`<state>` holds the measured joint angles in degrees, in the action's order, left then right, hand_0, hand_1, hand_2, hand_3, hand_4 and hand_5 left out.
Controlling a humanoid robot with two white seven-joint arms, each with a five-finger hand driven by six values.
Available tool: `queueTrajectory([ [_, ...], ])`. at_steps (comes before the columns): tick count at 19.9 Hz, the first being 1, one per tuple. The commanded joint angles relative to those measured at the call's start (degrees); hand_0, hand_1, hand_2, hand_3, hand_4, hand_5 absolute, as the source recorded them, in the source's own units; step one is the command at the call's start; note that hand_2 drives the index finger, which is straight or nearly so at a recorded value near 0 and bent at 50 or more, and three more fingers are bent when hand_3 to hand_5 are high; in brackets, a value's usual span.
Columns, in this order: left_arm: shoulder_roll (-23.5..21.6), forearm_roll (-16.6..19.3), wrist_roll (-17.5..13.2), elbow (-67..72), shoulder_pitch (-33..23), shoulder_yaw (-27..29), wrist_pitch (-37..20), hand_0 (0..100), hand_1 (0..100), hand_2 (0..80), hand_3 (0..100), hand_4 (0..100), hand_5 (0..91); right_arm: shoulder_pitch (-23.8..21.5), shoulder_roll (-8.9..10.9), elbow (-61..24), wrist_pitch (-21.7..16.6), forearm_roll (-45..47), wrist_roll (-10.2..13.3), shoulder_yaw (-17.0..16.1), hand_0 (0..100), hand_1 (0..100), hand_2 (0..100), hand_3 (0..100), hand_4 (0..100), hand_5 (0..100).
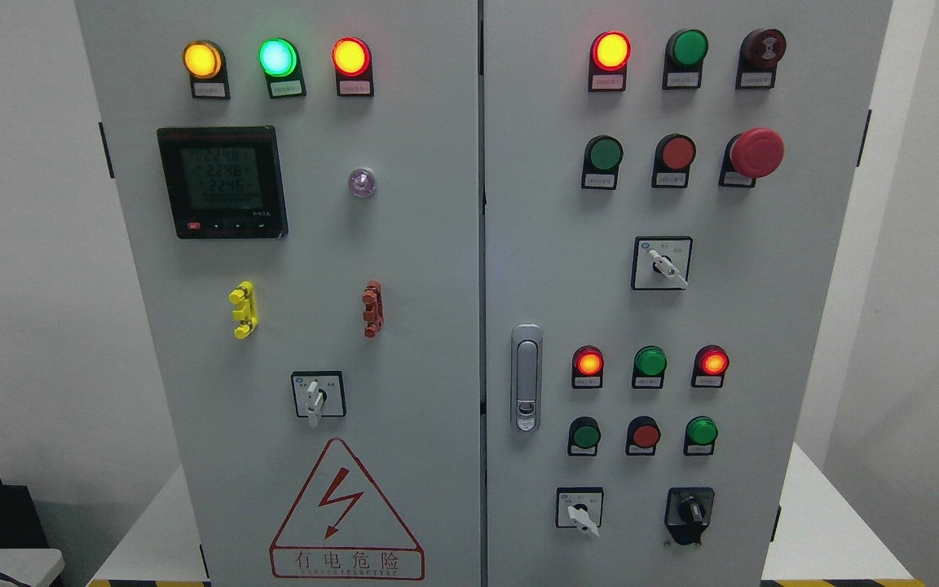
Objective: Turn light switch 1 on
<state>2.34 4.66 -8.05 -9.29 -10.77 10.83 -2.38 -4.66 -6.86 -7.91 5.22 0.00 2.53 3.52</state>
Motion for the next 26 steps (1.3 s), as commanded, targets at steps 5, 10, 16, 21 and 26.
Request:
queueTrajectory([
  [5,-0.32,0.79,0.57,-17.58,-3.37,15.88,-0.78,36,1,0.0,0,0,0.0,0.0,0.0,0.0,-0.03,0.97,0.02,0.0,12,39,0,0,0,0],
  [10,-1.02,0.79,0.75,-25.84,-4.7,23.34,-6.49,38,2,0.0,0,0,0.0,0.0,0.0,0.0,-0.03,1.05,0.02,0.0,12,39,0,0,0,0],
  [16,-0.93,0.62,0.75,-37.01,-5.49,30.3,-14.48,41,5,0.0,2,10,0.0,0.0,0.0,0.0,-0.03,0.97,0.02,0.0,12,39,0,0,0,0],
  [21,-0.93,-0.17,0.4,-50.79,-5.05,34.69,-17.22,43,6,0.0,13,23,0.0,0.0,0.0,0.0,-0.03,0.97,0.02,0.0,12,39,0,0,0,0],
  [26,-1.72,-0.26,-2.14,-64.24,-3.39,35.22,-17.05,46,3,5.1,23,31,2.0,0.0,0.0,0.0,-0.03,0.97,0.02,0.0,12,39,0,0,0,0],
])
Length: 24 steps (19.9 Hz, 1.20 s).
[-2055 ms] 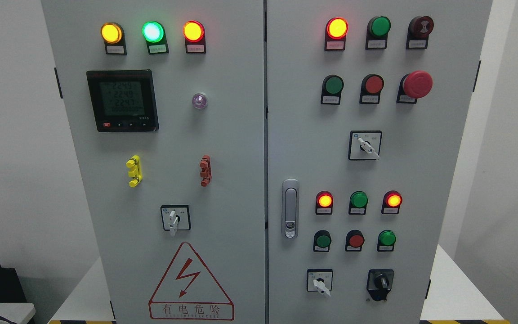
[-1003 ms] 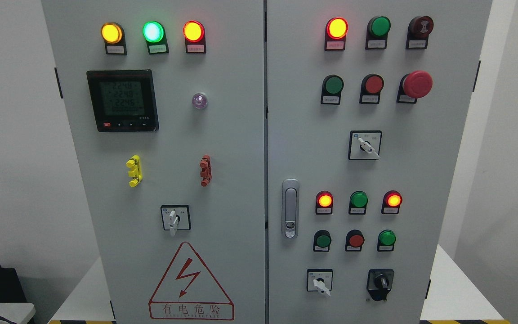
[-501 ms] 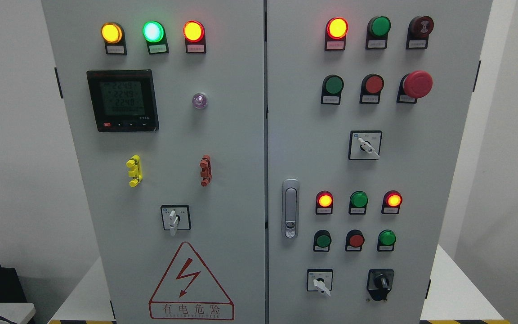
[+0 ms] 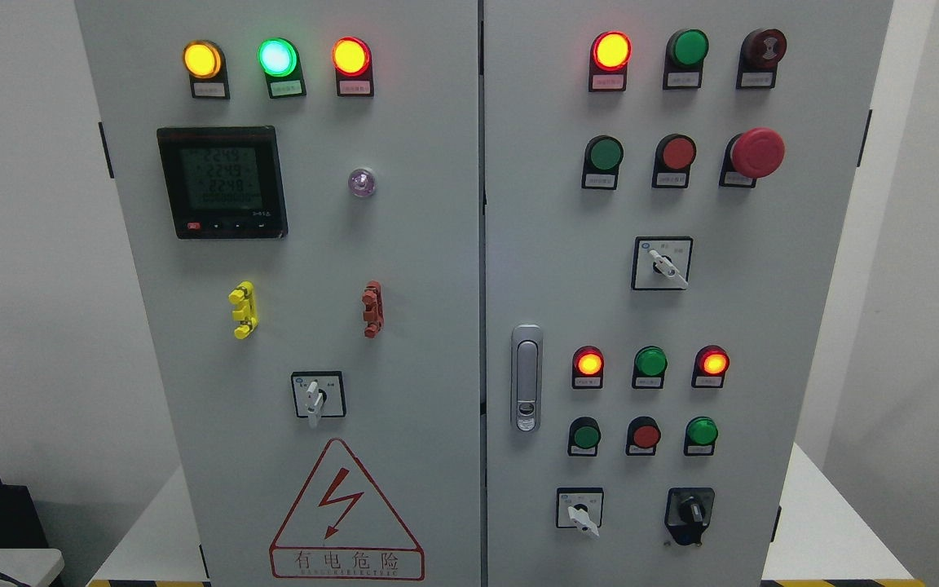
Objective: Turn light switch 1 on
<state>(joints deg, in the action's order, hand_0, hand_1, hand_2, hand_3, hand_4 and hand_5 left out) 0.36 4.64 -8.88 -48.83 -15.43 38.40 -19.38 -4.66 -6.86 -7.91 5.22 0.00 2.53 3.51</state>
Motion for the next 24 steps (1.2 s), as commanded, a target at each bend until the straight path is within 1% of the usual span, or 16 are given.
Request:
queueTrajectory([
  [1,0.25,-0.25,-1.57,-27.35,1.98,7.66,-0.05,47,3,11.9,25,34,4.0,0.0,0.0,0.0,-0.03,0.97,0.02,0.0,12,39,0,0,0,0],
  [2,0.17,-0.42,-1.84,-29.9,2.51,7.66,-0.05,47,3,12.7,25,34,4.2,0.0,0.0,0.0,-0.03,1.05,0.02,0.0,12,39,0,0,0,0],
  [3,-0.01,-0.69,-2.71,-32.27,2.95,7.48,-0.05,47,3,18.4,28,38,8.0,0.0,0.0,0.0,-0.03,0.97,0.02,0.0,12,39,0,0,0,0],
  [4,-0.01,-0.95,-4.02,-34.56,3.3,7.31,-0.05,48,3,21.4,31,44,14.6,0.0,0.0,0.0,-0.03,0.97,0.02,0.0,12,39,0,0,0,0],
  [5,-0.01,-1.04,-4.99,-36.67,4.09,7.13,-0.05,47,3,22.3,32,45,16.4,0.0,0.0,0.0,-0.03,1.05,0.02,0.0,12,39,0,0,0,0],
  [6,-0.1,-1.13,-5.35,-38.17,5.05,7.04,-0.05,44,6,23.3,34,47,20.2,0.0,0.0,0.0,-0.03,0.97,0.02,0.0,12,39,0,0,0,0],
  [7,-0.1,-1.13,-5.44,-39.23,5.76,6.69,-0.05,40,8,24.1,36,49,22.6,0.0,0.0,0.0,-0.03,0.97,0.02,0.0,12,39,0,0,0,0],
  [8,-0.1,-1.13,-5.44,-40.11,6.11,6.08,-0.05,39,9,24.7,37,49,23.6,0.0,0.0,0.0,-0.03,0.97,0.02,0.0,12,39,0,0,0,0],
  [9,-0.19,-1.56,-5.44,-41.16,6.55,5.64,-0.05,36,13,27.4,40,51,27.6,0.0,0.0,0.0,-0.03,0.97,0.02,0.0,12,39,0,0,0,0],
  [10,-0.53,-2.18,-5.44,-42.13,6.99,5.29,-0.05,35,14,27.8,41,52,29.1,0.0,0.0,0.0,-0.03,1.05,0.02,0.0,12,39,0,0,0,0],
  [12,-1.15,-3.67,-5.44,-44.5,8.04,4.06,0.13,31,19,31.4,45,54,36.2,0.0,0.0,0.0,-0.03,0.97,0.02,0.0,12,39,0,0,0,0],
  [14,-2.81,-4.99,-5.44,-47.14,9.1,2.13,0.31,29,20,33.1,47,55,39.0,0.0,0.0,0.0,-0.03,1.05,0.02,0.0,12,39,0,0,0,0],
  [16,-4.23,-5.08,-5.35,-48.64,10.41,-0.16,0.48,28,21,33.5,48,55,39.8,0.0,0.0,0.0,-0.03,0.97,0.02,0.0,12,39,0,0,0,0],
  [19,-4.23,-5.08,-5.35,-50.05,14.28,-3.93,1.7,27,21,34.0,48,55,42.2,0.0,0.0,0.0,-0.03,0.97,0.02,0.0,12,39,0,0,0,0],
  [22,-3.79,-5.08,-5.09,-50.84,16.21,-7.36,3.03,25,22,35.8,50,58,46.6,0.0,0.0,0.0,-0.03,1.05,0.02,0.0,12,39,0,0,0,0],
  [24,-2.92,-5.08,-4.57,-51.89,17.54,-10.35,3.03,23,25,36.7,52,59,49.0,0.0,0.0,0.0,-0.03,1.05,0.02,0.0,12,39,0,0,0,0],
])
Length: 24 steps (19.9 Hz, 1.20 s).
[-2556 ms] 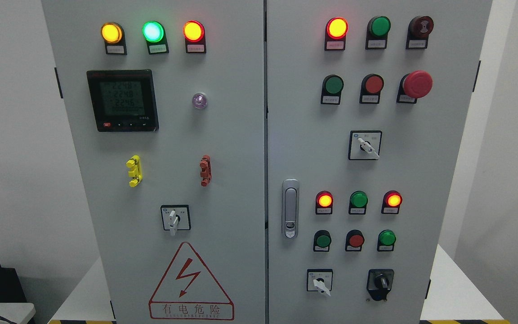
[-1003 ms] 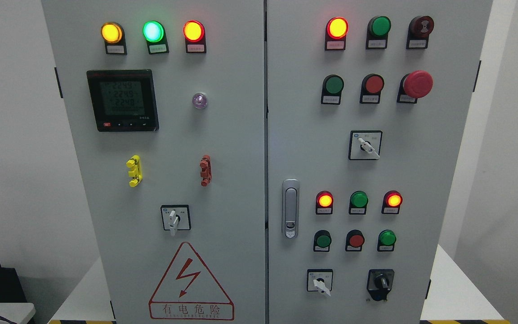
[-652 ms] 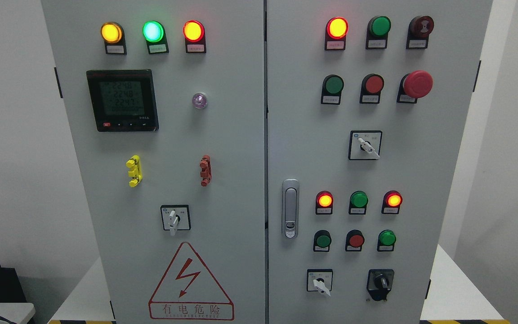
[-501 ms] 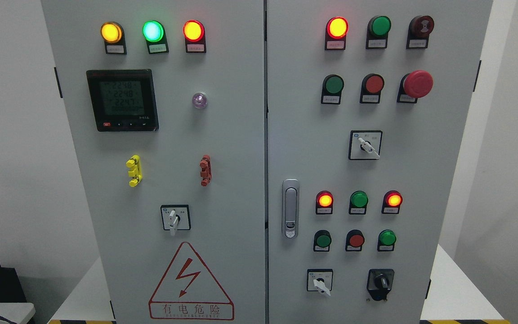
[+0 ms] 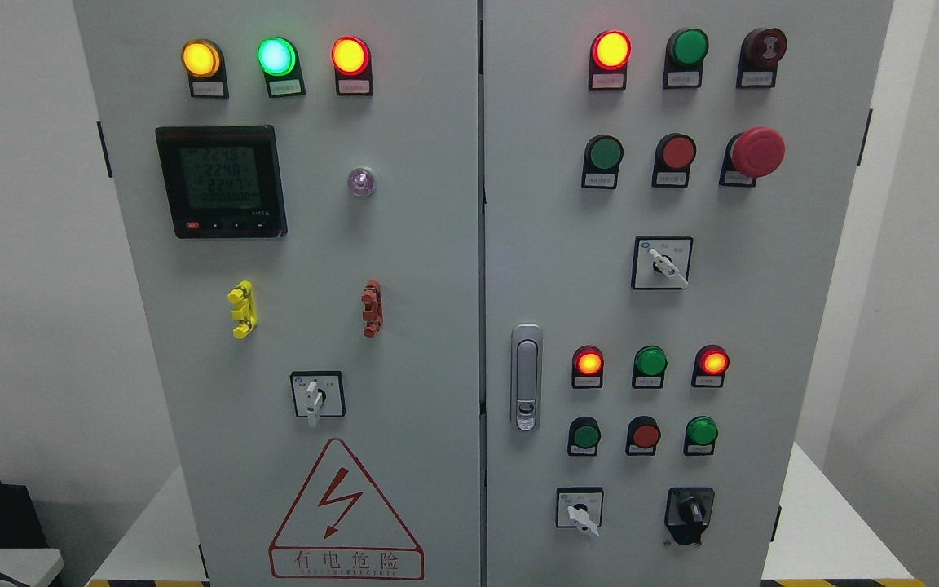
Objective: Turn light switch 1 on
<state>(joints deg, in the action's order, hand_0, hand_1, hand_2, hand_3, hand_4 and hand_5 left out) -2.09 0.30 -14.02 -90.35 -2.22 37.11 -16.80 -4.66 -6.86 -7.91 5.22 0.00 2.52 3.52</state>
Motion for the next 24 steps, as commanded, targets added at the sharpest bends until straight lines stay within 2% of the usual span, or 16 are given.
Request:
queueTrajectory([
  [1,-0.11,-0.74,0.66,-11.42,4.6,-10.38,0.63,22,26,36.9,52,59,49.6,0.0,0.0,0.0,-0.03,0.97,0.02,0.0,12,39,0,0,0,0],
  [3,0.41,-0.65,2.23,-13.09,6.08,-13.89,1.59,19,29,37.2,53,60,50.5,0.0,0.0,0.0,-0.03,0.97,0.02,0.0,12,39,0,0,0,0],
  [6,0.51,-0.65,6.98,-16.34,8.02,-20.04,4.75,17,30,37.6,53,60,51.4,0.0,0.0,0.0,-0.03,0.97,0.02,0.0,12,39,0,0,0,0],
  [9,1.2,-0.12,9.0,-18.11,9.87,-24.7,6.69,16,31,39.1,54,61,53.3,0.0,0.0,0.0,-0.03,0.97,0.02,0.0,12,39,0,0,0,0],
  [13,3.14,2.42,13.05,-18.64,13.38,-29.8,11.17,15,33,42.2,59,66,59.9,0.0,0.0,0.0,-0.03,1.05,0.02,0.0,12,39,0,0,0,0],
  [16,3.32,4.0,15.5,-18.9,14.26,-33.58,11.61,11,38,44.7,62,68,63.0,0.0,0.0,0.0,-0.03,0.97,0.02,0.0,12,39,0,0,0,0],
  [20,4.46,7.69,20.6,-18.81,15.14,-37.1,14.07,2,46,47.1,63,69,65.0,0.0,0.0,0.0,-0.03,1.05,0.02,0.0,12,39,0,0,0,0],
  [24,5.69,8.05,23.6,-18.9,15.5,-38.16,16.53,0,52,49.7,65,71,67.2,0.0,0.0,0.0,-0.03,0.97,0.02,0.0,12,39,0,0,0,0],
])
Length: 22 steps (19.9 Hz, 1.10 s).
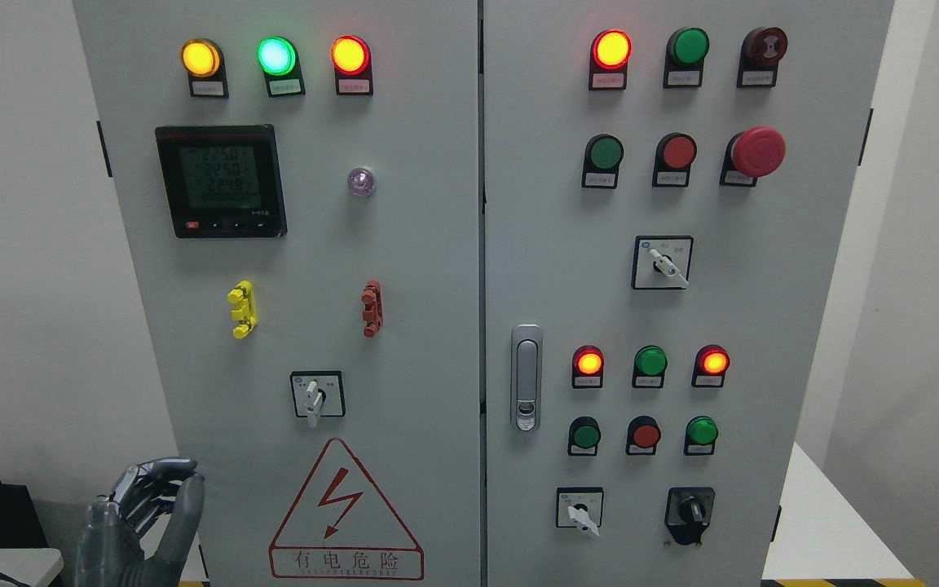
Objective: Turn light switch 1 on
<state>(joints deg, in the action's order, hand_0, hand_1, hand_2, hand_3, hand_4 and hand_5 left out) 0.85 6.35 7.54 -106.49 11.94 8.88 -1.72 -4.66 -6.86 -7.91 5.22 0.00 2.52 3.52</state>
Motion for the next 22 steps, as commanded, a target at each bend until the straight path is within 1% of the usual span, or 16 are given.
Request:
queueTrajectory([
  [1,2.84,2.0,2.48,-2.76,1.33,-10.28,1.98,0,53,50.2,65,72,68.2,0.0,0.0,0.0,-0.03,0.97,0.02,0.0,12,39,0,0,0,0],
  [3,2.84,2.35,3.44,-2.84,1.42,-10.98,4.0,0,55,51.4,66,73,69.5,0.0,0.0,0.0,-0.03,0.97,0.02,0.0,12,39,0,0,0,0],
  [5,2.93,2.7,5.64,-2.85,1.68,-11.6,5.85,0,56,52.6,67,74,71.0,0.0,0.0,0.0,-0.03,1.05,0.02,0.0,12,39,0,0,0,0],
  [7,2.93,2.88,6.96,-2.85,2.12,-11.78,7.25,0,56,54.1,68,75,72.0,0.0,0.0,0.0,-0.03,1.05,0.02,0.0,12,39,0,0,0,0],
  [11,3.02,3.05,8.45,-2.85,2.39,-12.39,11.03,0,57,55.4,69,77,73.7,0.0,0.0,0.0,-0.03,1.05,0.02,0.0,12,39,0,0,0,0],
  [15,3.28,4.55,10.13,-2.76,3.53,-12.57,14.37,0,57,56.8,70,77,74.4,0.0,0.0,0.0,-0.03,0.97,0.02,0.0,12,39,0,0,0,0],
  [18,3.37,4.64,10.39,-2.67,3.88,-12.57,15.78,1,56,57.0,70,77,74.6,0.0,0.0,0.0,-0.03,0.97,0.02,0.0,12,39,0,0,0,0],
  [22,3.63,4.72,13.11,-2.67,5.11,-12.57,19.38,3,55,57.1,70,77,74.7,0.0,0.0,0.0,-0.03,1.05,0.02,0.0,12,39,0,0,0,0],
])
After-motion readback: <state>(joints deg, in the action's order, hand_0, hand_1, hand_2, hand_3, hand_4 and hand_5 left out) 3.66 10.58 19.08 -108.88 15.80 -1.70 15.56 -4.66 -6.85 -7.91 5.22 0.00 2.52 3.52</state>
